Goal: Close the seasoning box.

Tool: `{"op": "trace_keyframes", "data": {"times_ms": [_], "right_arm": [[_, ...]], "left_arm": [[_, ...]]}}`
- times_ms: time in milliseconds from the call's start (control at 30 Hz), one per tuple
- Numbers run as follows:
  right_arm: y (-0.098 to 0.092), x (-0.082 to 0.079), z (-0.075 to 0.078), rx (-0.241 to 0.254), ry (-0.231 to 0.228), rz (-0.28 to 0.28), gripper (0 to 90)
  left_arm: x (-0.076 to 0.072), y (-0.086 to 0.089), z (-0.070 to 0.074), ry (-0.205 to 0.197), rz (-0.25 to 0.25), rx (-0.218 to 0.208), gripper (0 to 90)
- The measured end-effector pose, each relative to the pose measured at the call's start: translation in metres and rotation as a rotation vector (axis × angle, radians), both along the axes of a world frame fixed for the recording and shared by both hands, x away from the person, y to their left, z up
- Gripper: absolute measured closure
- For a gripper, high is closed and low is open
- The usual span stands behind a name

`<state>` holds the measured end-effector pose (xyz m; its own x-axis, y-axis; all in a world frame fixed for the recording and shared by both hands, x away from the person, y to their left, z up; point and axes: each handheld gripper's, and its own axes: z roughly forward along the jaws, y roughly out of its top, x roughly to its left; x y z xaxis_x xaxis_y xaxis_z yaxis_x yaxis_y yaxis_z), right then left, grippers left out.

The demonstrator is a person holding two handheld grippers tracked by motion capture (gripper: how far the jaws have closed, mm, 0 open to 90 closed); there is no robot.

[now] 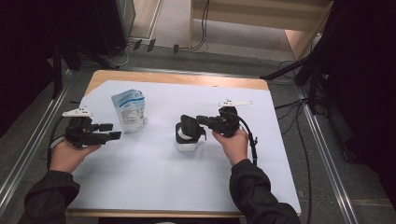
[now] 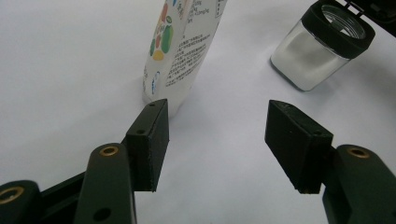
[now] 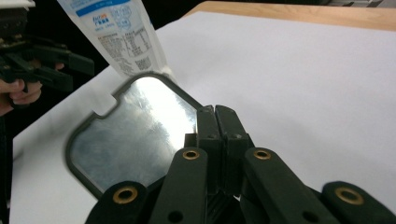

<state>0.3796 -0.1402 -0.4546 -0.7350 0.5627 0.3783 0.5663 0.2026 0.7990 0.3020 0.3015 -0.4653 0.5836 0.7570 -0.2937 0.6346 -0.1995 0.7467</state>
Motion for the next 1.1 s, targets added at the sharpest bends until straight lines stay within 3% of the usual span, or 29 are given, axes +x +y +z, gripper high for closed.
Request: {"op": "trace_keyframes", "data": {"times_ms": [133, 367, 500, 667, 833, 1100], "right_arm": [[0.0, -0.001, 0.0, -0.013, -0.011, 0.005, 85.3], [-0.01, -0.001, 0.001, -0.057, -0.059, -0.017, 69.8], [-0.02, -0.001, 0.001, -0.069, -0.066, -0.039, 66.3], [-0.033, 0.0, -0.001, -0.087, -0.076, -0.085, 60.8], [-0.052, -0.005, -0.003, -0.084, -0.082, -0.137, 56.7], [-0.082, -0.016, -0.003, -0.096, -0.088, -0.215, 51.7]], "left_arm": [[0.001, -0.001, -0.001, 0.01, -0.009, 0.025, 40.4], [0.004, -0.003, -0.003, 0.017, -0.019, 0.022, 39.1], [0.006, -0.005, -0.003, 0.025, -0.035, 0.031, 39.1], [0.008, -0.007, -0.002, 0.016, -0.032, 0.026, 39.0], [0.009, -0.006, -0.002, 0.009, -0.041, 0.055, 37.8], [0.013, -0.003, -0.002, 0.009, -0.036, 0.043, 37.7]]}}
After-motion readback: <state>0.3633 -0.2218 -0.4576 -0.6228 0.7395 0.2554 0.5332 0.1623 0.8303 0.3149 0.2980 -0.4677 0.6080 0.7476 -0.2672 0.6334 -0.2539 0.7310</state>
